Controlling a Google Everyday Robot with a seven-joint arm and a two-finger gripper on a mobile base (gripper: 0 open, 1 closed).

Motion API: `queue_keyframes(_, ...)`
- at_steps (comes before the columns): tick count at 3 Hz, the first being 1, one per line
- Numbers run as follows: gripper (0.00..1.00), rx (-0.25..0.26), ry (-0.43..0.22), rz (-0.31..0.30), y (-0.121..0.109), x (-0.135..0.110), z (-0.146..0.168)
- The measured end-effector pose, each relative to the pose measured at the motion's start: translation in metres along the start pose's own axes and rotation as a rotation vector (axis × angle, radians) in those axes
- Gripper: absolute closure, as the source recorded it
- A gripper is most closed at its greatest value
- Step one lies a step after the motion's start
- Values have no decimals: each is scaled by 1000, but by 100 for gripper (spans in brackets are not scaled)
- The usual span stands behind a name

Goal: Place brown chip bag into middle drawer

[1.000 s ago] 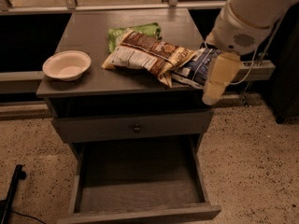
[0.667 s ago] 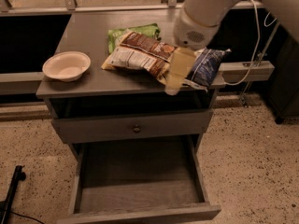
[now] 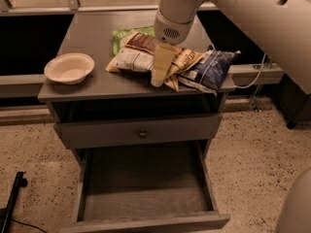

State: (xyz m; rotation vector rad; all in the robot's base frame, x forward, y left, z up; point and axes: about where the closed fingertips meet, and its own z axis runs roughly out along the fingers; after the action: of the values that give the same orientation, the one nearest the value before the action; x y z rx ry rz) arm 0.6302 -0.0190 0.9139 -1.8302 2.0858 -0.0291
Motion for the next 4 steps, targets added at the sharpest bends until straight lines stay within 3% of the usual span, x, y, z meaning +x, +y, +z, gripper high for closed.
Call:
queue_keyframes(2,0,136,82,95,-50,42,18)
queue_keyframes(3,15,158,77,104,-53,39,35)
queue_keyframes(4,38,138,14,139,-46,36,48)
